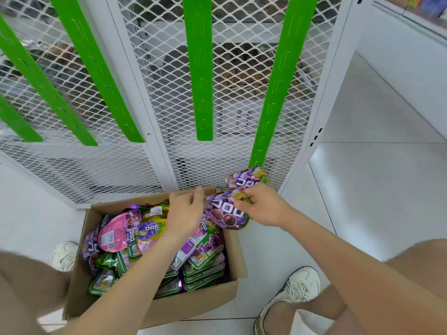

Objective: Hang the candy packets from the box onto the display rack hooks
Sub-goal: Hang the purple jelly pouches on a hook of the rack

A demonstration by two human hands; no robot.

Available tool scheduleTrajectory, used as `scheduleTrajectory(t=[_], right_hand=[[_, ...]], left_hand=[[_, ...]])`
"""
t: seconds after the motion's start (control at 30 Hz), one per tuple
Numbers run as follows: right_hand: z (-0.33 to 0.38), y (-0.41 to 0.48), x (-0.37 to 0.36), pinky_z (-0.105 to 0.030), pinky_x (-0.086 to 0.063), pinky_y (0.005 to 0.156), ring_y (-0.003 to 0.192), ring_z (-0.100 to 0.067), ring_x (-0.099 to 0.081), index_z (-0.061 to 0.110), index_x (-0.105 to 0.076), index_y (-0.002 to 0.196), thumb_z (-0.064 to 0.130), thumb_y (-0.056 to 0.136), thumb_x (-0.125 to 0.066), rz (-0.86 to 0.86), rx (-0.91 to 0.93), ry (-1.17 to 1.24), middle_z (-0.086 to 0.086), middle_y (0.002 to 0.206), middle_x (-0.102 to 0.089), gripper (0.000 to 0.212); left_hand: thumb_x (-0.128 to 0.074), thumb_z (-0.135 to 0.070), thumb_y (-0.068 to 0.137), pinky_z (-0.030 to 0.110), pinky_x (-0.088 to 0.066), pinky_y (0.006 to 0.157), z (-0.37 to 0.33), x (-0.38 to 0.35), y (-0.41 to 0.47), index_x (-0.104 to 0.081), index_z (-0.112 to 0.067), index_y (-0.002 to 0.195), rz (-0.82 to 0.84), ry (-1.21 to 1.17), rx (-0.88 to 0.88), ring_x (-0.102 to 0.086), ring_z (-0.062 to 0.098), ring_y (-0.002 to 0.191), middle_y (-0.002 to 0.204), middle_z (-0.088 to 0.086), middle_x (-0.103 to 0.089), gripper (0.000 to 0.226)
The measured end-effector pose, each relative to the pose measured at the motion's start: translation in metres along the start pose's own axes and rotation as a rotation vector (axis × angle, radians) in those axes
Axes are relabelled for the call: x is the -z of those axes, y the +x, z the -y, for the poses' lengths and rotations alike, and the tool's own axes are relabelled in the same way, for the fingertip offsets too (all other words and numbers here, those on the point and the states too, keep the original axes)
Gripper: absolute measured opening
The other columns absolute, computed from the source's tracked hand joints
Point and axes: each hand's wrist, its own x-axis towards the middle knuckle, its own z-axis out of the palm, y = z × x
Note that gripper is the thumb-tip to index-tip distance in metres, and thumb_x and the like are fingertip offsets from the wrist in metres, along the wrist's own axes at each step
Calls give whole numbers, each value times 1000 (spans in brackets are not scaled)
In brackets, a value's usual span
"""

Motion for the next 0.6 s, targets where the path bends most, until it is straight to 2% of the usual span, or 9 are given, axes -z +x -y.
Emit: scheduleTrajectory(t=[0.07, 0.13, 0.23, 0.3, 0.33, 0.4, 0.43, 0.5, 0.6], right_hand=[[0, -1, 10, -37, -31, 57, 57, -17, -35, 0, -52, 67, 39, 96, -69, 3, -49, 72, -8, 59, -37, 52], [-2, -1, 17, -34, -25, 60, 61, -17, -34, 2, -51, 67, 32, 99, -69, 13, -76, 165, -6, 65, -36, 47], [-1, 1, 19, -36, -42, 67, 68, -21, -53, -6, -60, 86, 36, 96, -68, 3, -108, 310, -11, 74, -55, 44], [2, 2, 17, -52, -57, 81, 86, -39, -72, 1, -67, 99, 46, 90, -69, -68, -98, 425, -24, 93, -71, 46], [3, 2, 17, -59, -56, 88, 94, -43, -72, 3, -68, 102, 51, 88, -68, -92, -92, 470, -28, 103, -70, 50], [-2, 3, 20, -56, -56, 86, 85, -29, -70, 3, -68, 97, 56, 86, -67, -124, -104, 494, -25, 95, -69, 54], [-7, 6, 22, -50, -55, 81, 79, -21, -63, 3, -67, 92, 54, 87, -67, -152, -125, 479, -16, 85, -66, 51], [-18, 9, 27, -41, -48, 70, 70, -16, -52, 5, -65, 81, 46, 91, -69, -237, -199, 405, -6, 72, -59, 43], [-30, 17, 34, -39, -44, 64, 68, -26, -52, 3, -68, 81, 38, 99, -66, -410, -302, 272, -18, 72, -64, 39]], left_hand=[[-46, -49, 110, 32, -43, 84, -4, -1, -4, -59, -20, 69, 47, -25, -126, -56, 26, 89, 75, -2, -56, 52], [-56, -45, 107, 35, -45, 78, -6, -2, -3, -69, -21, 86, 155, -105, -205, -56, 15, 80, 83, -9, -66, 34], [-65, -32, 105, 41, -56, 84, -9, -5, -3, -76, -23, 103, 208, -165, -239, -73, 21, 88, 95, -7, -79, 15], [-66, -26, 105, 42, -59, 88, -16, -8, -4, -77, -21, 104, 198, -188, -195, -75, 19, 94, 98, -3, -80, 13], [-66, -24, 105, 43, -60, 88, -20, -9, -4, -77, -20, 103, 207, -165, -190, -76, 19, 93, 97, -2, -81, 12], [-67, -21, 102, 46, -59, 88, -27, -15, 1, -76, -20, 101, 220, -74, -225, -75, 20, 90, 95, -3, -80, 10], [-67, -19, 100, 45, -59, 91, -31, -18, 5, -76, -21, 106, 226, -14, -254, -74, 18, 94, 99, -5, -80, 11], [-67, -14, 97, 35, -52, 106, -46, -27, 12, -70, -21, 129, 218, 118, -320, -69, 12, 116, 124, -7, -76, 33], [-65, -5, 94, 26, -35, 115, -74, -39, 27, -48, -16, 153, 242, 195, -365, -49, 15, 143, 154, 0, -54, 63]])
